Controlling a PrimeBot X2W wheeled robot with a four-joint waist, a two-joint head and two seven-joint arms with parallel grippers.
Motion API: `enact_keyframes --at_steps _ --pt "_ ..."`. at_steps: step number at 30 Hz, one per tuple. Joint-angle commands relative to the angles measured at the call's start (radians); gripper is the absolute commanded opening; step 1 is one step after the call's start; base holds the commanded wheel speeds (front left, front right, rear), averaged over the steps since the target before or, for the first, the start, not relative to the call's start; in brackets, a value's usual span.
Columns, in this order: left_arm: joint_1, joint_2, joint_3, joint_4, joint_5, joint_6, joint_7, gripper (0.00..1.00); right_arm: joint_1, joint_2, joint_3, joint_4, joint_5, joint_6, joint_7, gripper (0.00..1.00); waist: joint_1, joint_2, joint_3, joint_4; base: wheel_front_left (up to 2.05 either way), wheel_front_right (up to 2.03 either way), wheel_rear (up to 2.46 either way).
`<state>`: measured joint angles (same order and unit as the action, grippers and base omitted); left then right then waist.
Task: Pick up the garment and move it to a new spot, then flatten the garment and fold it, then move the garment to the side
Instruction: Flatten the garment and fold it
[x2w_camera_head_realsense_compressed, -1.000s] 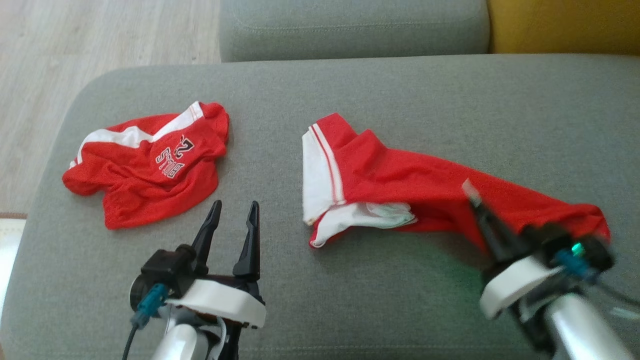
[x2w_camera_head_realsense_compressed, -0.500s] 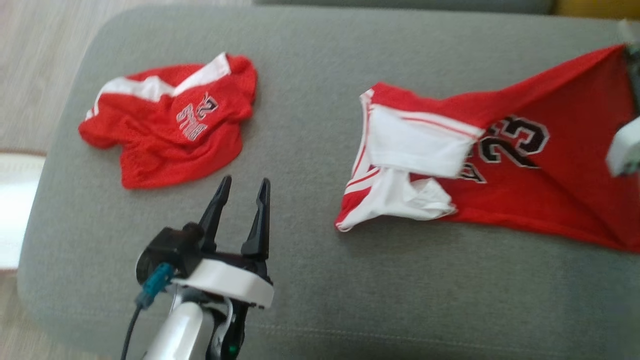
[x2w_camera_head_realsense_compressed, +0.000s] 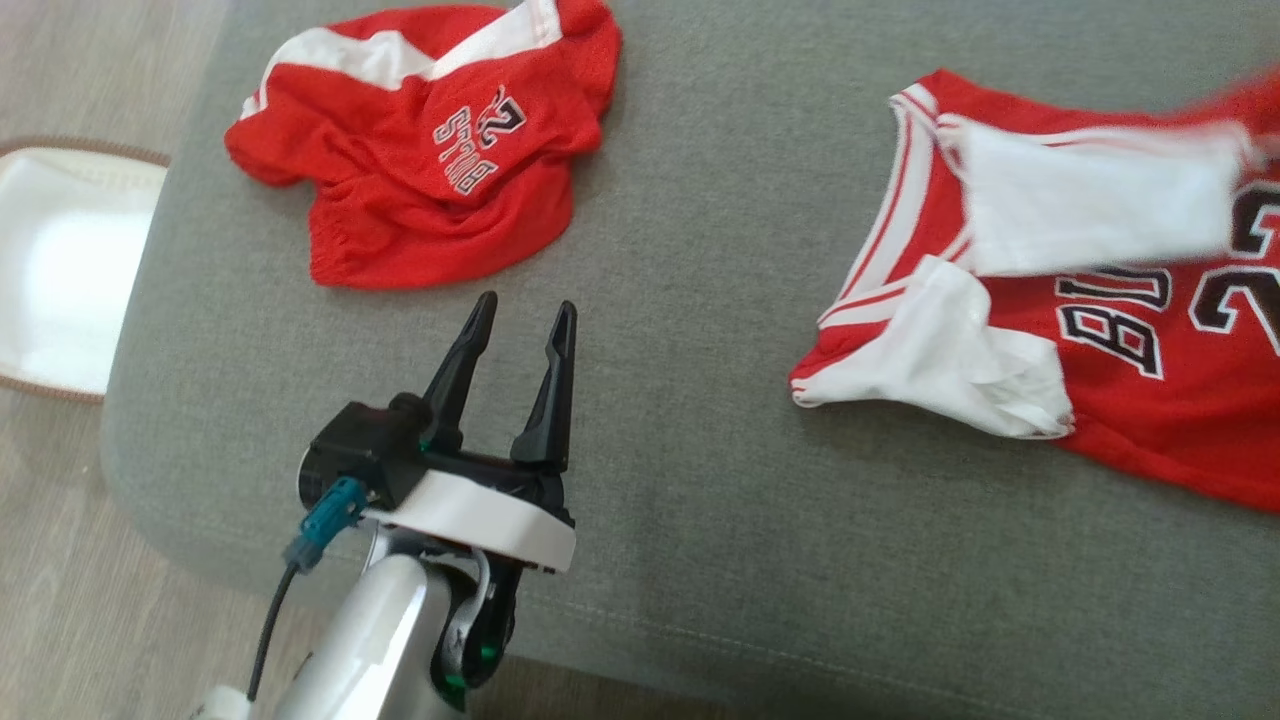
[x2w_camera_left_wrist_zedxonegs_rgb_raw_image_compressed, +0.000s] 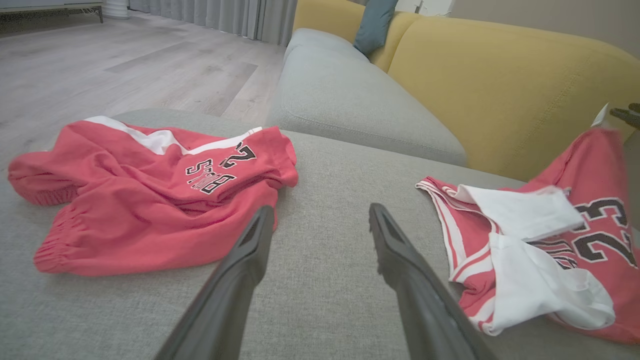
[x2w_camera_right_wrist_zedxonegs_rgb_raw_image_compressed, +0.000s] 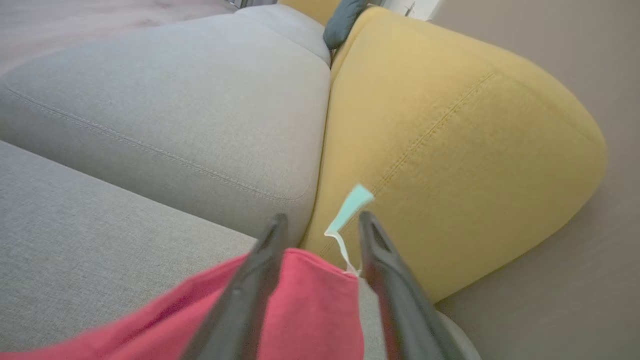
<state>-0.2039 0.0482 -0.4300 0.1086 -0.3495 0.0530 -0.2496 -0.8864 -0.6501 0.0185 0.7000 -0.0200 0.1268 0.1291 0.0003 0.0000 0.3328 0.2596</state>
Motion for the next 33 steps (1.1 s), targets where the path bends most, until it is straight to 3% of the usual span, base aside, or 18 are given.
enact_keyframes --at_steps 1,9,18,25,33 --pt "-0.034 0.002 0.027 -0.034 -0.009 0.005 -0.012 1.00 -0.023 -0.014 -0.002 -0.002 -0.022 0.004 -0.024 1.00 -0.0003 0.0000 0.018 0.016 0.00 0.00 0.00" --pt "-0.039 0.002 0.045 -0.024 0.000 0.011 -0.012 1.00 -0.015 0.081 0.035 0.097 -0.028 0.004 -0.143 1.00 -0.0003 0.0000 -0.019 -0.031 0.00 0.00 0.00" --pt "-0.011 0.002 0.086 -0.024 0.023 0.009 -0.012 1.00 0.084 0.217 0.076 0.100 0.013 0.004 -0.296 1.00 -0.0003 0.0000 -0.120 -0.120 0.00 0.00 0.00" --pt "0.038 0.002 0.105 -0.020 0.029 0.010 -0.012 1.00 0.246 0.338 0.093 0.010 0.082 0.004 -0.357 1.00 -0.0003 0.0000 -0.214 -0.170 0.00 0.00 0.00" --pt "0.096 0.002 0.121 -0.023 0.034 0.012 -0.012 1.00 0.509 0.457 0.079 -0.210 0.136 0.004 -0.377 1.00 -0.0003 0.0000 -0.267 -0.198 0.00 0.00 0.00"
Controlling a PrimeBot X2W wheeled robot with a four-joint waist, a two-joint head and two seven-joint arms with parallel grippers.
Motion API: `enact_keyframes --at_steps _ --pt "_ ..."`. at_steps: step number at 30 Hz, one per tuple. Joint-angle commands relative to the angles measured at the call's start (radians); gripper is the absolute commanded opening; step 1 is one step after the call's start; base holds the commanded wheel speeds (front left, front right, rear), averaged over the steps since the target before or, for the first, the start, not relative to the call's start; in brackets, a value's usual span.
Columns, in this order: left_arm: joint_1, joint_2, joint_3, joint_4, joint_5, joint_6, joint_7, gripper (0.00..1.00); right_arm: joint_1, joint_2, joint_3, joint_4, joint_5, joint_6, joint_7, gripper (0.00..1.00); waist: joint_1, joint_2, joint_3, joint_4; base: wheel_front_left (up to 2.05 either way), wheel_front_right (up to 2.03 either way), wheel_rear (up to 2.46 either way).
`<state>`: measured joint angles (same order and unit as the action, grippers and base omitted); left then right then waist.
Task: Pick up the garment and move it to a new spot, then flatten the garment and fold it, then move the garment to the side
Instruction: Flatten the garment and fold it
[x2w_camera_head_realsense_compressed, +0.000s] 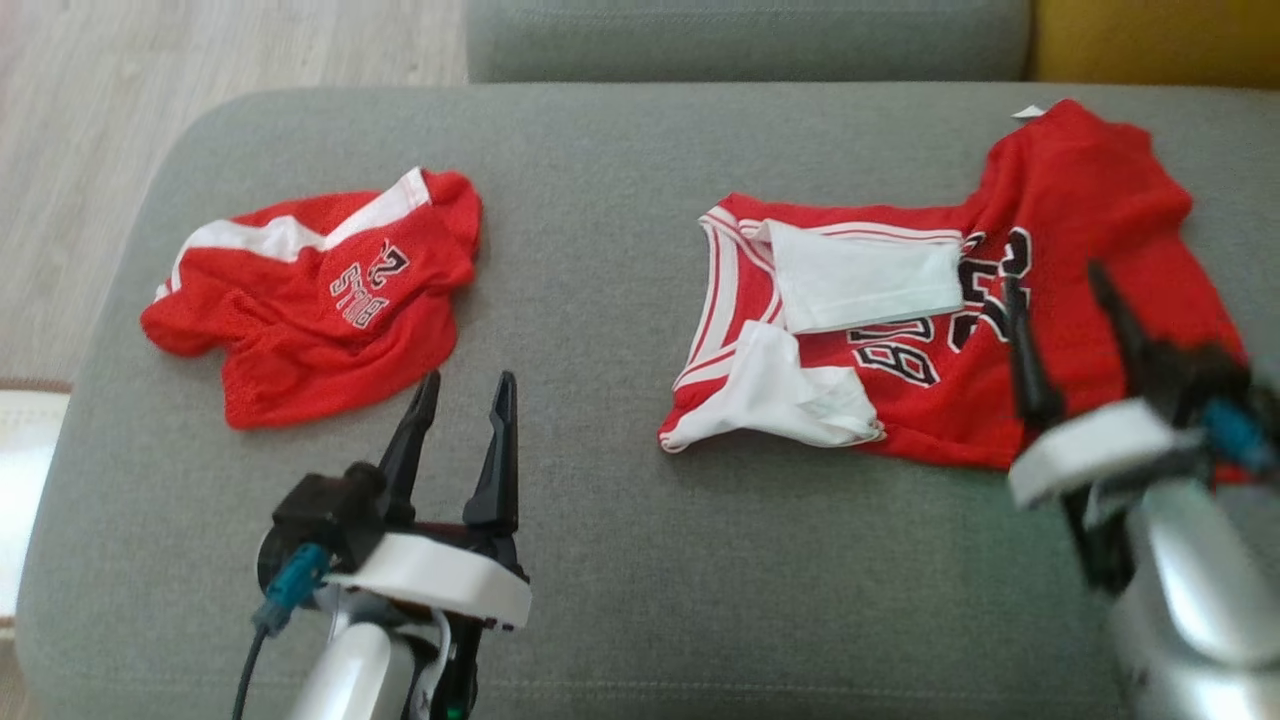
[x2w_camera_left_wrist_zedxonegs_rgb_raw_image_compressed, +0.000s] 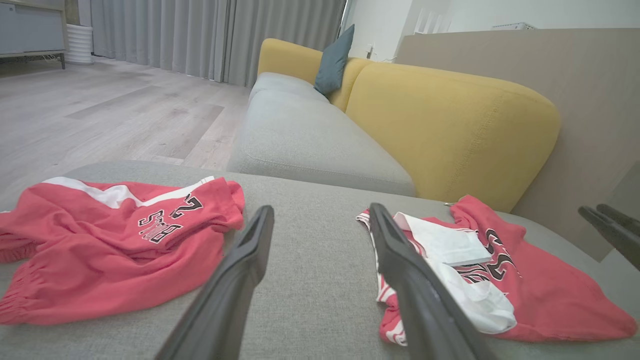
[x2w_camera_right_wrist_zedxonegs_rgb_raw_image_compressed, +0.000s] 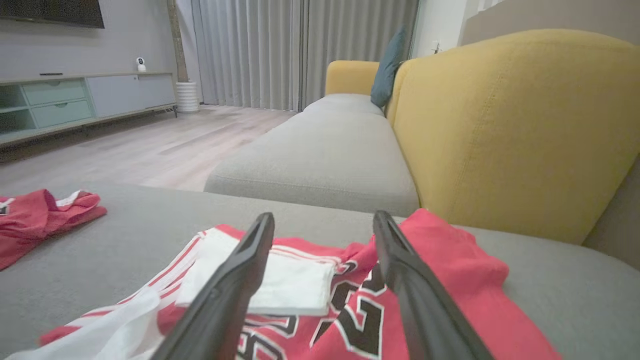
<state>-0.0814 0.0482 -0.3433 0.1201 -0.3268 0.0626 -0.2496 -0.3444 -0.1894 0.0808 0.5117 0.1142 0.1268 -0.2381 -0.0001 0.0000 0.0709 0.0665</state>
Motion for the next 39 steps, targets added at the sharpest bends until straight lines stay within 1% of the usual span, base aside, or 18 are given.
enact_keyframes --at_steps 1,4,9,13,18,22,28,29,34,39 --pt "-0.020 0.002 0.036 -0.033 0.012 0.002 -0.012 1.00 0.003 0.013 0.011 -0.050 0.004 0.004 -0.011 1.00 0.0001 0.0000 -0.010 -0.007 0.00 0.00 0.00" --pt "-0.003 0.002 0.042 -0.031 0.013 0.001 -0.012 1.00 0.108 0.054 0.016 -0.127 0.000 0.004 -0.006 1.00 0.0001 0.0000 -0.023 -0.011 0.00 0.00 0.00" --pt "0.013 0.002 0.051 -0.032 0.014 -0.003 -0.012 1.00 0.217 0.090 0.022 -0.226 0.004 0.004 0.025 1.00 0.0001 0.0000 -0.028 -0.015 0.00 0.00 0.00" --pt "0.009 0.002 0.044 -0.031 0.014 -0.007 -0.012 1.00 0.239 0.099 0.026 -0.274 0.001 0.004 0.052 1.00 0.0001 0.0000 -0.023 -0.003 0.00 0.00 0.00" --pt "-0.002 0.002 0.031 -0.032 0.010 -0.010 -0.012 1.00 0.213 0.092 0.051 -0.300 0.022 0.004 0.103 1.00 0.0001 0.0000 0.000 0.029 0.00 0.00 0.00" --pt "-0.013 0.002 0.017 -0.028 0.006 -0.012 -0.012 1.00 0.166 0.082 0.081 -0.272 0.095 0.004 0.188 1.00 0.0001 0.0000 0.027 0.065 0.00 0.00 0.00" --pt "-0.028 0.002 -0.003 -0.023 -0.001 -0.012 -0.012 1.00 0.067 0.032 0.160 -0.188 0.200 0.004 0.311 1.00 0.0001 0.0000 0.065 0.122 0.00 0.00 0.00" --pt "-0.028 0.002 -0.003 -0.023 -0.001 -0.012 -0.012 1.00 0.067 0.032 0.160 -0.188 0.200 0.004 0.311 1.00 0.0001 0.0000 0.065 0.122 0.00 0.00 0.00" --pt "-0.040 0.002 -0.016 -0.021 -0.009 -0.009 -0.012 1.00 0.003 0.003 0.171 -0.107 0.293 0.004 0.380 1.00 0.0001 0.0000 0.082 0.169 0.00 0.00 0.00" --pt "-0.049 0.002 -0.024 -0.021 -0.013 -0.005 -0.012 1.00 -0.046 -0.025 0.180 -0.056 0.373 0.004 0.427 1.00 0.0001 0.0000 0.100 0.204 0.00 0.00 0.00"
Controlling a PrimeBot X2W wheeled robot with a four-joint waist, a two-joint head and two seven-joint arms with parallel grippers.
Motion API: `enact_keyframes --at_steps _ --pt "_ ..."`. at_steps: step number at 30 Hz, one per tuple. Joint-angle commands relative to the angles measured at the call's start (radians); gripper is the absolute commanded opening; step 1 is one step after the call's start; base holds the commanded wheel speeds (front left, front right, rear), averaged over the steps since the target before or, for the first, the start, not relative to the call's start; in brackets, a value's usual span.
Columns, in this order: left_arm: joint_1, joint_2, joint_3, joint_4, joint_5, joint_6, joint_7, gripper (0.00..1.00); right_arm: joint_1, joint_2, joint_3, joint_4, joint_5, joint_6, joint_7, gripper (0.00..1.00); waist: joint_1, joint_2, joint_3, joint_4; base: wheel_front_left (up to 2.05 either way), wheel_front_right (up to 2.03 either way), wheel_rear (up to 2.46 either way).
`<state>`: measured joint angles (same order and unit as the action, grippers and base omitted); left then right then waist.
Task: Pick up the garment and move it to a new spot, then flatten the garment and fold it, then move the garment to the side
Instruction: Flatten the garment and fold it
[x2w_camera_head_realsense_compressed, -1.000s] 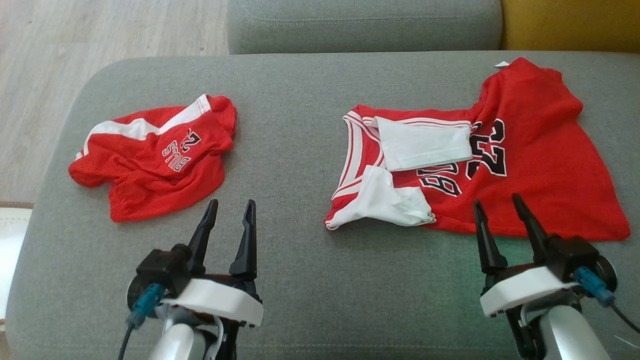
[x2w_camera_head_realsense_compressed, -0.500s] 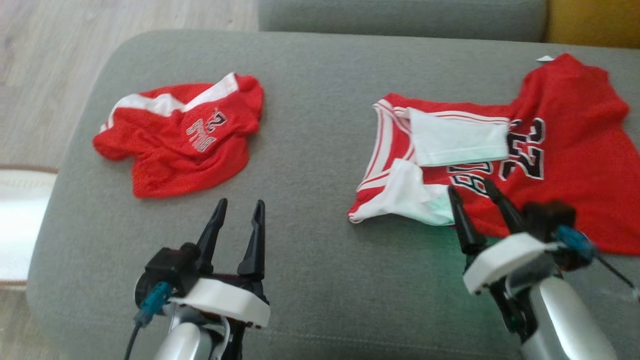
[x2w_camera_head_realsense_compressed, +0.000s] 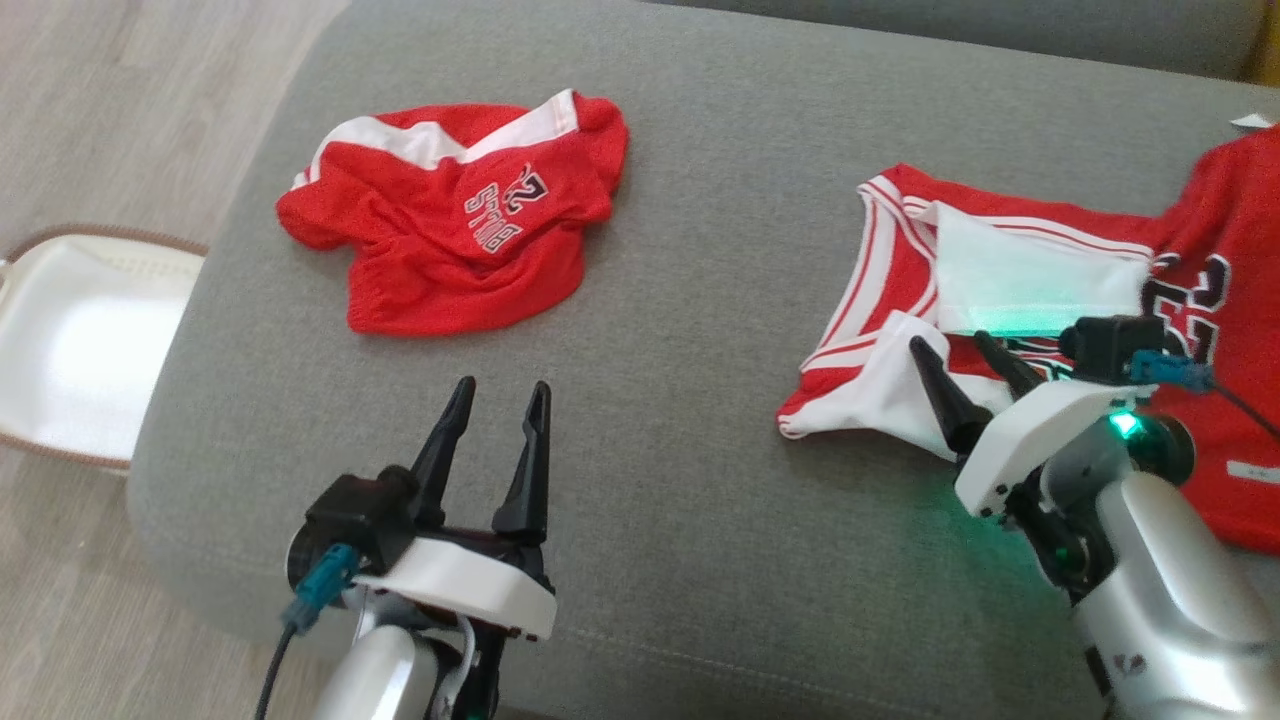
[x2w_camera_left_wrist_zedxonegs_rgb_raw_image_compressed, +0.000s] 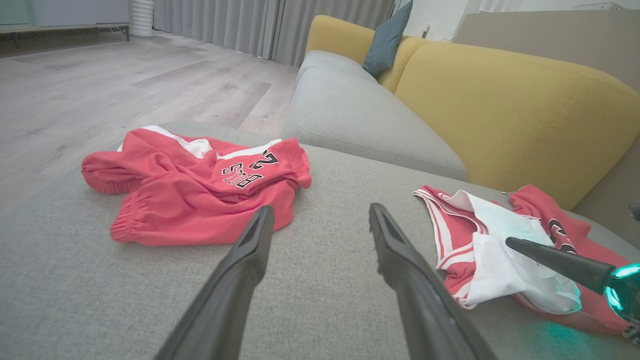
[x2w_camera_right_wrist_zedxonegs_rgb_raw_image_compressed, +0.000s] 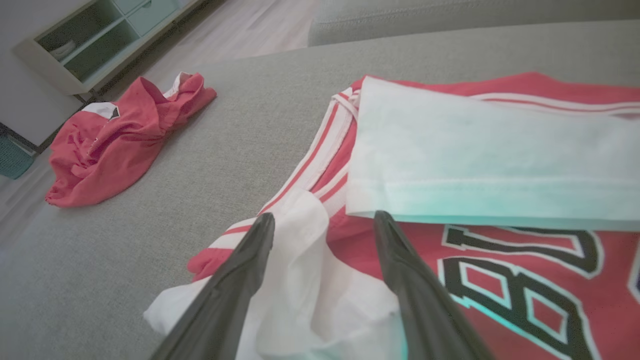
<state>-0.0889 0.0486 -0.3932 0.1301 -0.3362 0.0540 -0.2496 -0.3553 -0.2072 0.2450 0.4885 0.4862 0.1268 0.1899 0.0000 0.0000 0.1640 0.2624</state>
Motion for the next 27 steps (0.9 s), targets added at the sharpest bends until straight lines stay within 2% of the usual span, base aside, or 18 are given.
enact_keyframes --at_steps 1,5,6,7,8,13,19,27 --pt "-0.043 0.002 0.024 -0.030 -0.005 0.004 -0.012 1.00 -0.042 -0.013 0.021 -0.025 0.014 0.004 0.006 1.00 0.0000 0.0000 0.010 0.014 0.00 0.00 0.00" --pt "-0.046 0.002 0.021 -0.027 -0.007 0.008 -0.012 1.00 -0.068 -0.035 0.050 0.001 0.056 0.004 0.032 1.00 0.0000 0.0000 0.017 0.029 0.00 0.00 0.00" --pt "-0.047 0.002 0.020 -0.027 -0.008 0.008 -0.012 1.00 -0.073 -0.040 0.061 0.006 0.066 0.004 0.040 0.91 0.0000 0.0000 0.018 0.032 0.00 0.00 0.00" --pt "-0.048 0.002 0.020 -0.027 -0.008 0.008 -0.012 1.00 -0.078 -0.046 0.072 0.009 0.074 0.004 0.045 0.09 0.0000 0.0000 0.018 0.034 0.00 0.00 0.00" --pt "-0.049 0.002 0.019 -0.027 -0.009 0.009 -0.012 1.00 -0.082 -0.051 0.081 0.011 0.083 0.004 0.047 0.00 0.0000 0.0000 0.019 0.036 0.00 0.00 0.00" --pt "-0.052 0.002 0.019 -0.024 -0.010 0.011 -0.012 1.00 -0.102 -0.071 0.102 0.023 0.102 0.004 0.026 0.00 0.0000 0.0000 0.014 0.039 0.00 0.00 0.00" --pt "-0.050 0.002 0.025 -0.022 -0.007 0.014 -0.012 1.00 -0.160 -0.069 0.093 0.017 0.079 0.004 -0.090 0.00 0.0000 0.0000 -0.003 0.033 0.00 0.00 0.00" --pt "-0.035 0.002 0.037 -0.021 -0.004 0.016 -0.012 1.00 -0.153 -0.048 0.267 -0.111 -0.006 0.004 -0.197 0.00 0.0000 0.0000 -0.047 0.017 0.00 0.00 0.00"
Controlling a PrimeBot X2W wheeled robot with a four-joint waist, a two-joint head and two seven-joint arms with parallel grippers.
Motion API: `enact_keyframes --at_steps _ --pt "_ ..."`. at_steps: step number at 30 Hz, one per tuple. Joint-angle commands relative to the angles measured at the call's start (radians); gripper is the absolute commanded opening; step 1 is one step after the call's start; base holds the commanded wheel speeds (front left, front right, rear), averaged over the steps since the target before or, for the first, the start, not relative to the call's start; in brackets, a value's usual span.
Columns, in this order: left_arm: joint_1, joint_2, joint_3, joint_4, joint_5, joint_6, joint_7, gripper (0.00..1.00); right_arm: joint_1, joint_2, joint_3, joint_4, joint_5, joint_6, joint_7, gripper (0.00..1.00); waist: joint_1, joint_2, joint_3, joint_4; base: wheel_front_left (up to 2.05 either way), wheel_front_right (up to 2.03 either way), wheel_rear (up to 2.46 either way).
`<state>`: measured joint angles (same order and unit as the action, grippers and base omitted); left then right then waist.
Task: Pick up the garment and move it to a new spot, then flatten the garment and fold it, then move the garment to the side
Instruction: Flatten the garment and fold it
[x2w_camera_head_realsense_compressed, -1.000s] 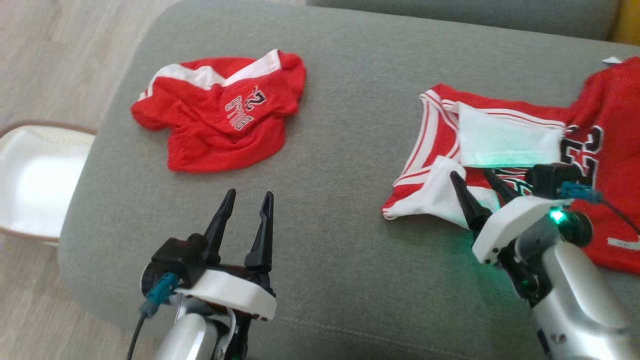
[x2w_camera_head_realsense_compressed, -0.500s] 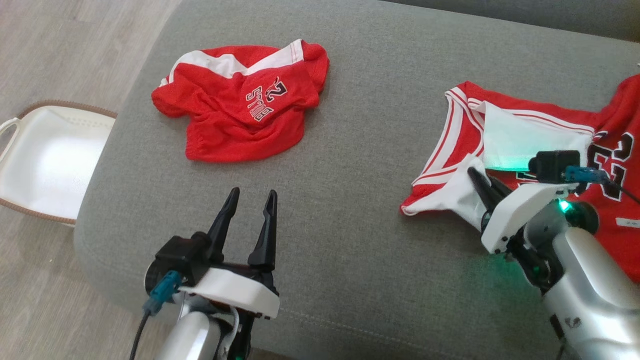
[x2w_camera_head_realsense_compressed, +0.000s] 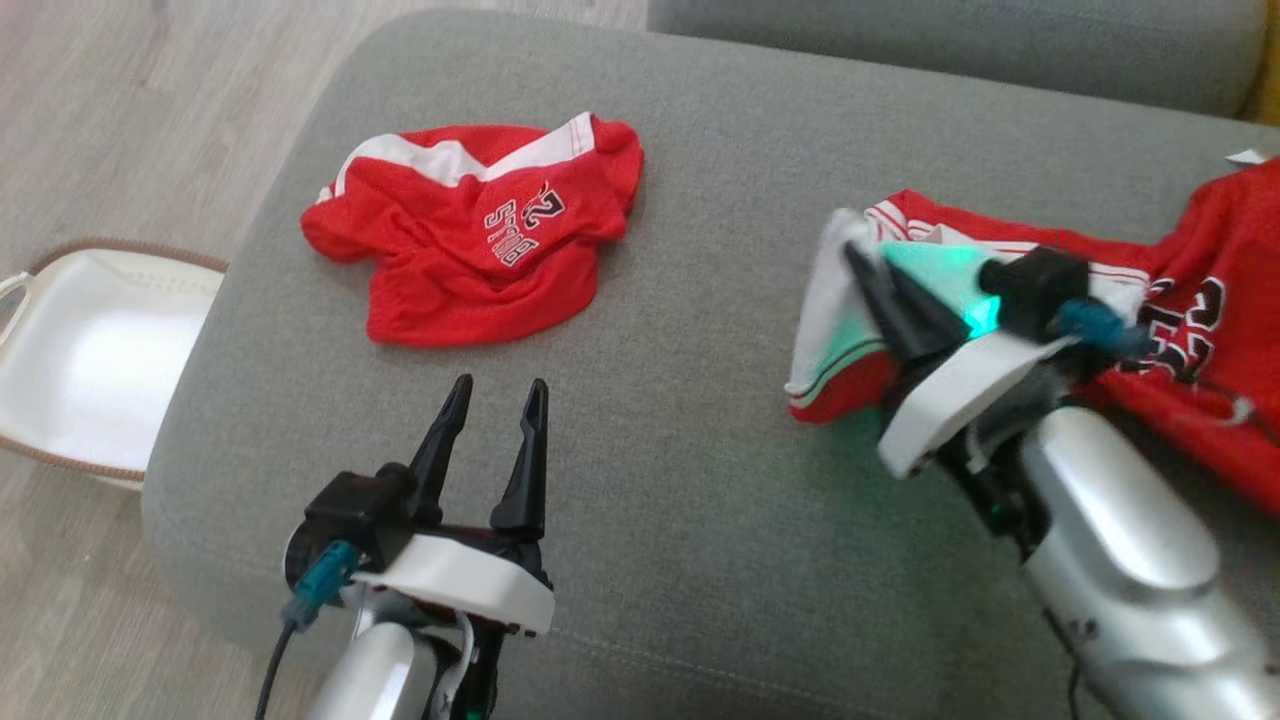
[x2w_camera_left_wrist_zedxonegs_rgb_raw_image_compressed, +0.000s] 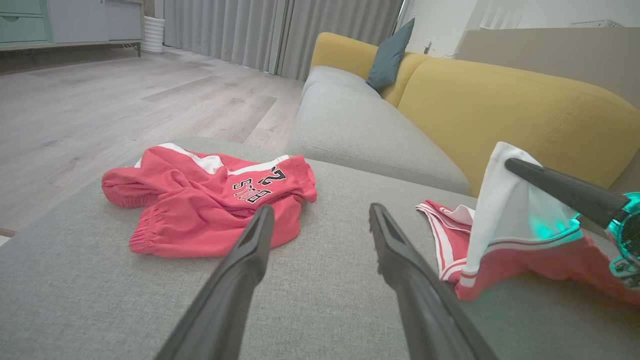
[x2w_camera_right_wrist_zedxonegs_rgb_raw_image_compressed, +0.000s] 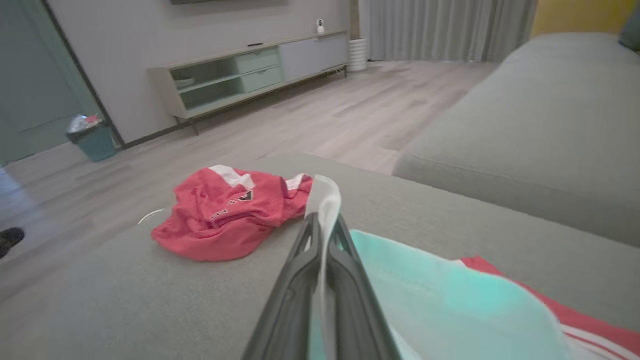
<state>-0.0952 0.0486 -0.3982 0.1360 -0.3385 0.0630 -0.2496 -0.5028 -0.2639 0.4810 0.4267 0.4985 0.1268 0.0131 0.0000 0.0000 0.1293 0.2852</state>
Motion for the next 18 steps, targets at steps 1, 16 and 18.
enact_keyframes --at_steps 1,16,18 --pt "-0.026 0.002 0.044 -0.026 -0.001 0.007 -0.012 1.00 0.007 0.013 0.055 -0.065 -0.031 0.004 -0.028 0.00 0.0000 0.0000 -0.018 -0.008 0.00 0.00 0.00" --pt "0.021 0.002 0.074 -0.024 0.018 0.004 -0.012 1.00 0.226 0.013 0.316 -0.096 -0.146 0.004 0.020 1.00 0.0000 0.0000 -0.083 -0.075 0.00 0.00 0.00" --pt "0.024 0.002 0.076 -0.024 0.020 0.002 -0.012 1.00 0.231 0.010 0.309 -0.098 -0.142 0.004 0.019 1.00 0.0000 0.0000 -0.086 -0.092 0.00 0.00 0.00"
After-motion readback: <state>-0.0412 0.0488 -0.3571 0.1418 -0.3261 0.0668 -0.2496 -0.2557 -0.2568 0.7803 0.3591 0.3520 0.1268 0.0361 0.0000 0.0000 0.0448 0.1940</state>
